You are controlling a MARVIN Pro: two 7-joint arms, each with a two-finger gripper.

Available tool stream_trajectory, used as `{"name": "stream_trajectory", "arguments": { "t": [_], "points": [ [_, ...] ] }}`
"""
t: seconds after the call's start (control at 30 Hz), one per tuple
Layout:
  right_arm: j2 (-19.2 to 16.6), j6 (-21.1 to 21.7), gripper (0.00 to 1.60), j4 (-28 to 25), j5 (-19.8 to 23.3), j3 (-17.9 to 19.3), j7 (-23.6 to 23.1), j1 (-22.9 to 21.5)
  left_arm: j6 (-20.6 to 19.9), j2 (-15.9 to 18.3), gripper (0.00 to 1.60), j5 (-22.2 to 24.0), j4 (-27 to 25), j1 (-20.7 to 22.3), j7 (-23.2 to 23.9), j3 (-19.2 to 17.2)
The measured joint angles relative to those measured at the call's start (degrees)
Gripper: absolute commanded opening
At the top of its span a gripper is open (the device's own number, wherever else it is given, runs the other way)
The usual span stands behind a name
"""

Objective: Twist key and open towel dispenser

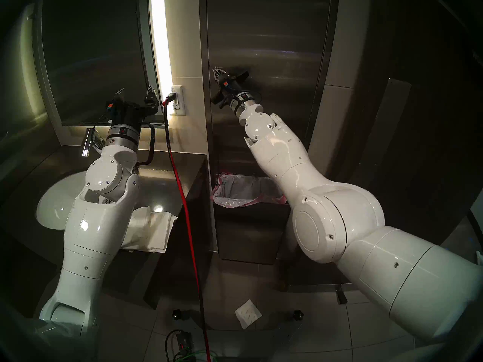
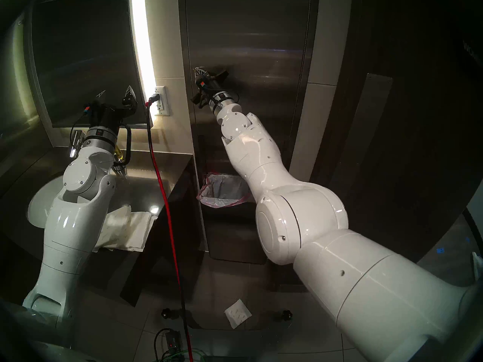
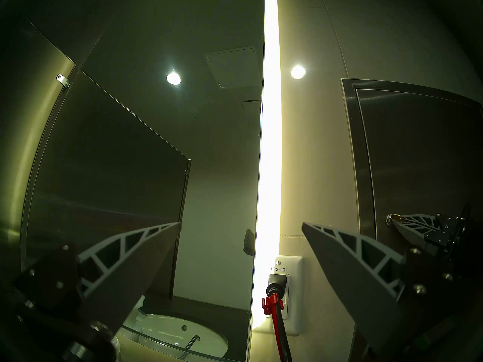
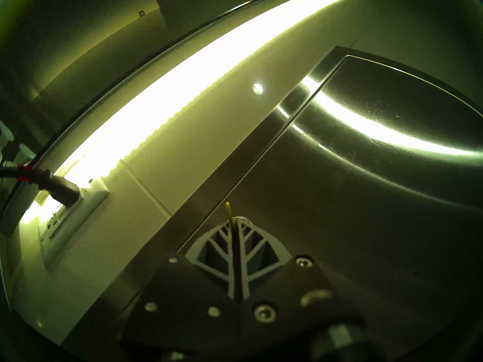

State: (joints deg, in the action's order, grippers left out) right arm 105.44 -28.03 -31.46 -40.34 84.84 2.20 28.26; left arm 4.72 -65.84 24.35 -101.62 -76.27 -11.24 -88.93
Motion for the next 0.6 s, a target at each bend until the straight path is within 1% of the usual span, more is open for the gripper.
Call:
{"name": "stream_trajectory", "arguments": {
  "t": [0.37, 0.4, 0.5, 0.6],
  "points": [
    [5.82, -0.14, 0.00, -0.18, 4.94, 4.91, 5.77, 2.69, 0.00, 0.00, 1.60, 0.00, 0.00, -0.01, 0.00, 0.00],
    [6.84, -0.28, 0.00, -0.19, 6.00, 5.80, 6.58, 3.03, 0.00, 0.00, 1.60, 0.00, 0.00, -0.01, 0.00, 0.00],
    [8.19, -0.70, 0.00, -0.19, 8.23, 6.65, 7.72, 3.52, 0.00, 0.00, 1.60, 0.00, 0.00, -0.01, 0.00, 0.00],
    [9.51, -1.67, 0.00, 0.01, 11.71, 6.87, 9.22, 4.14, 0.00, 0.00, 1.60, 0.00, 0.00, -0.01, 0.00, 0.00]
  ]
}}
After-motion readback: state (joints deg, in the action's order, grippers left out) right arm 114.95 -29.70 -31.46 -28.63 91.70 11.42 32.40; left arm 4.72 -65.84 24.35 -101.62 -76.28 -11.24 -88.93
